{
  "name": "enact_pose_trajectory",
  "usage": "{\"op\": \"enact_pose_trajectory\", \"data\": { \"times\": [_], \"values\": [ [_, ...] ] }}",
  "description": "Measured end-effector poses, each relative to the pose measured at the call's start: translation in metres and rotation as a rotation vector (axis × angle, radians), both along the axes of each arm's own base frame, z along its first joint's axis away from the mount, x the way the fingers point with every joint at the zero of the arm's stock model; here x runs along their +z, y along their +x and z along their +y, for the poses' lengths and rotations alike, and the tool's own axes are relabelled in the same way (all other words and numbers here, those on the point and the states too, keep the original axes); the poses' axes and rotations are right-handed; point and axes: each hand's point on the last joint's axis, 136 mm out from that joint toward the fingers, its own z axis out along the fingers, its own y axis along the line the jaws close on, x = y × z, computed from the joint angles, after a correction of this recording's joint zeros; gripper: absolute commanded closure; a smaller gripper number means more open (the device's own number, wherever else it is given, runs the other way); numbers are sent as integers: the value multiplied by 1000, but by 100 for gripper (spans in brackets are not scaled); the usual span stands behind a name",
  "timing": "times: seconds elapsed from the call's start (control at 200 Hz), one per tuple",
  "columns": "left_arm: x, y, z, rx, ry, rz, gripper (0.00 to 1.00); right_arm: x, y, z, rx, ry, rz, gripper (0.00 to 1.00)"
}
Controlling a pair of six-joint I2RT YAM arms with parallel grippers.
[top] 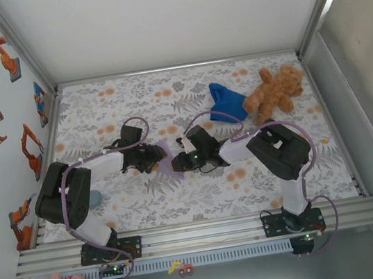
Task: Fold a paper plane with a square sheet of paper (pick it up from the middle)
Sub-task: Fourth fold the wing at the center of the table.
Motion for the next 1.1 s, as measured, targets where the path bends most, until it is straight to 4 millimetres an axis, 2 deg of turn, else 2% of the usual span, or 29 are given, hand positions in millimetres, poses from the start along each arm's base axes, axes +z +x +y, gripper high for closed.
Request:
{"op": "enact_pose_trajectory", "data": {
  "times": [0.491,0.917,1.102],
  "values": [
    [-1,4,-4,-5,7,32,51,-3,-2,-5,20,-32,-24,79],
    [-1,6,-6,-19,9,36,49,-8,-2,-9,4,-48,-26,95],
    [2,6,-6,-30,9,26,47,-8,-1,-10,-7,-36,-14,97]
  ]
}}
